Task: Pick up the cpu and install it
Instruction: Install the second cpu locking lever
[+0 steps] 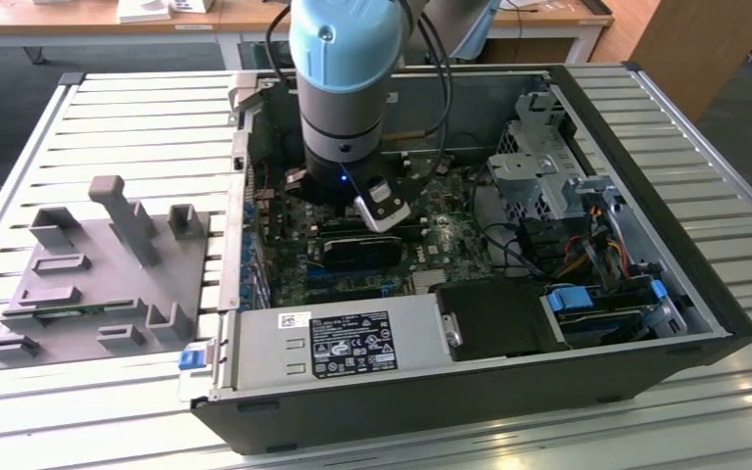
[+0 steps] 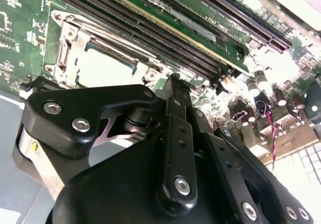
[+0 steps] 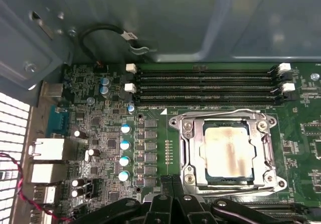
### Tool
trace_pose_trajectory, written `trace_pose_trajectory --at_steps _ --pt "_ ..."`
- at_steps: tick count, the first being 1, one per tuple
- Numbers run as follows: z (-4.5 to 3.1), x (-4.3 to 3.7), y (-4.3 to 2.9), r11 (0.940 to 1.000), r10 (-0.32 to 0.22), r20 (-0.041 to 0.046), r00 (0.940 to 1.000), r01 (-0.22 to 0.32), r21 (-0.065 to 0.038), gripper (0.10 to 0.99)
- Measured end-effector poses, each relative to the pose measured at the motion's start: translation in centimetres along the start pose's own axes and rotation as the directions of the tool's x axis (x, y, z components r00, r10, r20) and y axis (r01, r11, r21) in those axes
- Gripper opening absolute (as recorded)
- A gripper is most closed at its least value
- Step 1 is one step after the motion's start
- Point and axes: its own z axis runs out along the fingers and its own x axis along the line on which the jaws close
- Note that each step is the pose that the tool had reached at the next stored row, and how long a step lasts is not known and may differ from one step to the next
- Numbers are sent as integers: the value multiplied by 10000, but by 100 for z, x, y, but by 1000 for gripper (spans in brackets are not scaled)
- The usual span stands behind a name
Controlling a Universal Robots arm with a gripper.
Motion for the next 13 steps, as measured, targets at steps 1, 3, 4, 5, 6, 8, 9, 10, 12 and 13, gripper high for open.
trace_pose_trajectory --at_steps 1,3,4,5,6,8,9,10,12,13 --pt "-15 0 5 10000 0 0 10000 0 0 106" --pt "-38 0 12 10000 0 0 10000 0 -1 106" --pt "-53 0 16 10000 0 1 10000 0 -1 106" --pt "-69 1 21 10000 0 0 10000 0 -2 106" --pt "-87 1 26 10000 0 0 10000 0 -3 106" --pt "-149 1 45 10000 0 1 10000 0 -3 106" --pt "-170 2 52 10000 0 0 10000 0 -2 106" --pt "-184 2 56 10000 0 0 10000 0 -2 106" --pt "-217 2 66 10000 0 0 10000 0 -3 106" --pt "-233 2 71 10000 0 0 10000 0 -3 106"
